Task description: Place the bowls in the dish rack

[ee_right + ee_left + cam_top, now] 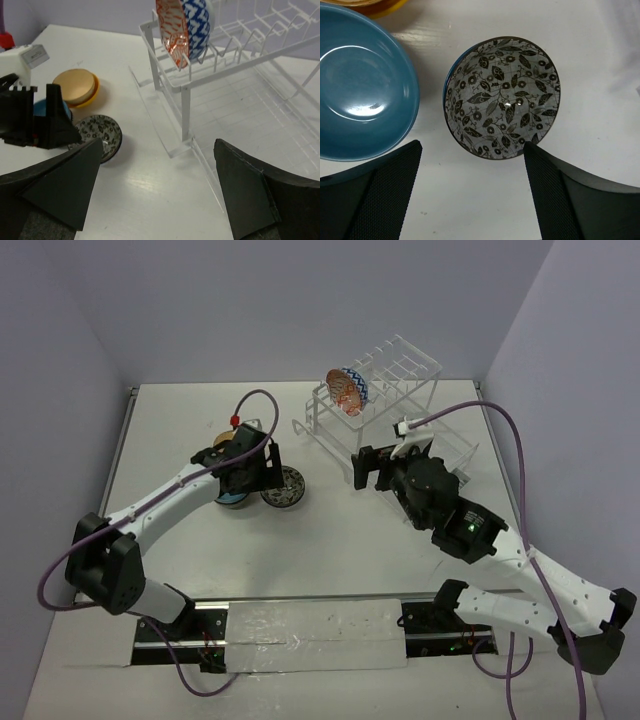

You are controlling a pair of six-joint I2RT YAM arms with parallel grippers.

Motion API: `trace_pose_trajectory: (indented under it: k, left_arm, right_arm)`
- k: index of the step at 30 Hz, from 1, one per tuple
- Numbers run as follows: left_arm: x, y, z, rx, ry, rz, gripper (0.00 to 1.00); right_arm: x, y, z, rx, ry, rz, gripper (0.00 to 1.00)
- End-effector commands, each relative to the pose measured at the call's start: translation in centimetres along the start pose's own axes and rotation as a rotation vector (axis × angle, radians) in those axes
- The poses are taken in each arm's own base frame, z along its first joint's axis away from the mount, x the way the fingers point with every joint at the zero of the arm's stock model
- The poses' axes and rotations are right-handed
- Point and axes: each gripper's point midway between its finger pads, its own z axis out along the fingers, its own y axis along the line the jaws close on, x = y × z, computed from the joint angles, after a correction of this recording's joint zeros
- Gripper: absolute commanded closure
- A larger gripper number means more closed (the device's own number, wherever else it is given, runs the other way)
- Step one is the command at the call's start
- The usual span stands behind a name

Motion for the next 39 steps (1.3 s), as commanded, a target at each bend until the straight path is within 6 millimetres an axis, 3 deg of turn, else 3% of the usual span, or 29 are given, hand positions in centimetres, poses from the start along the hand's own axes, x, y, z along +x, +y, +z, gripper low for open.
trace_pose_trajectory:
  k: [1, 8, 19, 24, 33, 39]
  left_arm:
    - [-1.7, -0.6, 0.1, -0.046, -0.05, -0.015, 0.13]
    - [-1.9, -0.3, 2.0, -0.115, -0.029, 0.011, 0.29]
    - [-1.1, 0.5, 4.1, -0.175, -0.001, 0.033, 0.37]
    - [-1.2, 0.1, 5.0, -0.17, 0.009, 0.042, 0.48]
    - [-1.1, -0.1, 5.8, -0.173, 0.019, 0.048, 0.56]
    - [-1.2, -0.2, 5.7, -0.17, 0.018, 0.051, 0.67]
  right_arm:
    - [-0.1, 0.3, -0.8, -0.026, -0.017, 0.079, 0.0]
    - [0.5, 0.0, -1.1, -0.031, -0.022, 0.091, 0.0]
    - [0.8, 0.2, -1.0, -0.04, -0.016, 0.09, 0.0]
    - [0.9, 0.4, -0.9, -0.045, -0.009, 0.089, 0.01]
    - [1.1, 0.4, -0.7, -0.041, -0.004, 0.079, 0.01]
    - [1.3, 0.4, -0.6, -0.041, 0.0, 0.075, 0.01]
